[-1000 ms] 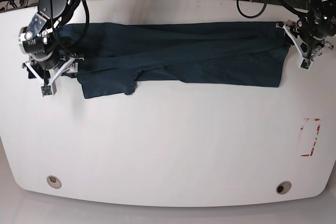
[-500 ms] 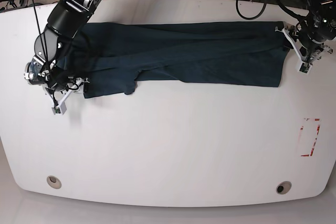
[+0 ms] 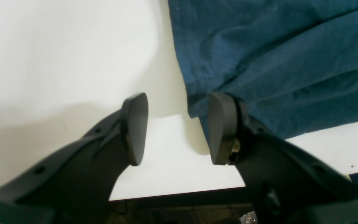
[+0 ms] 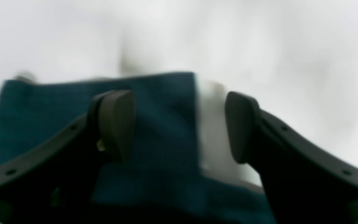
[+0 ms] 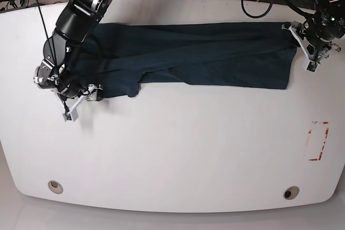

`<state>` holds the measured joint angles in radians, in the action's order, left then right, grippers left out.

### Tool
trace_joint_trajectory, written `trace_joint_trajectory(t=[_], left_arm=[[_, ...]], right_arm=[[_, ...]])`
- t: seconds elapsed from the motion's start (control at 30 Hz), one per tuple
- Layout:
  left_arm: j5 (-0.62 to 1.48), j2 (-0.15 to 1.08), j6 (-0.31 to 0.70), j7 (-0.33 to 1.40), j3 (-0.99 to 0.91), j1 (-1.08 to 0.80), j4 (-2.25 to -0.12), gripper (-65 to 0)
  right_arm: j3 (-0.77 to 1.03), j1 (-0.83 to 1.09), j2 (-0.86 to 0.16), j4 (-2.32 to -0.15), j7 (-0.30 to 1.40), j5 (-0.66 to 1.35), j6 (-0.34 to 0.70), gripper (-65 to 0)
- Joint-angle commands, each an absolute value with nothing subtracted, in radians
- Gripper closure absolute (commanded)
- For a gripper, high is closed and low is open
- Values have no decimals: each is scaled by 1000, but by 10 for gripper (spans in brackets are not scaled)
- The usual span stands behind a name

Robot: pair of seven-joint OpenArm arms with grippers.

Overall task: Fold the T-shirt properly
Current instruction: 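Release the right gripper and regrasp the shirt lower along its side, then drag the grasped shirt side with the right gripper toward the robot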

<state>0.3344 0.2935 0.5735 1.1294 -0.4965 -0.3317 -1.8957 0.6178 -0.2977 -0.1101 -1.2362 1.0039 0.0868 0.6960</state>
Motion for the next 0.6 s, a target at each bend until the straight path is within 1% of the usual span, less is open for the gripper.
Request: trace_joint_trajectory(t=[0.0,0.13,0.17,0.2,0.27,0.33,0.37,0.43,0.5,0.57], left_arm=[[338,308,575,1119,-504,-328,-1914,-287],[338,308,573,1119,-504,-328,-1911,-287],[338,308,572,1119,-504,-326,-1910,-287],[338,308,572,1119,-503,-326,-1910,-287],[338,308,572,1119,-501,-326,-1910,-287],[338,306,572,1119,-501,-326,-1910,-287],[338,306,572,1119,-501,-326,-1910,-287],[337,306,572,1119,-499,-326,-1908,-287],[337,306,572,1119,-498,-325,-1908,-287],[337,306,572,1119,-498,-325,-1908,-287]], right_arm=[[599,-302,-107,-1239,1030,85,698,-423],[533,-277,-105,-1239,1029,93,698,-420],[526,-275,-105,-1239,1027,93,698,-412],[526,-275,-105,-1239,1027,93,698,-388],[526,-275,-105,-1239,1027,93,698,-312],[527,-274,-105,-1241,1027,93,698,-155],[527,-274,-105,-1241,1027,93,698,-114],[527,-274,-107,-1244,1027,93,698,-2],[527,-272,-108,-1268,1032,94,698,0],[527,-260,-107,-1345,1033,94,698,0]])
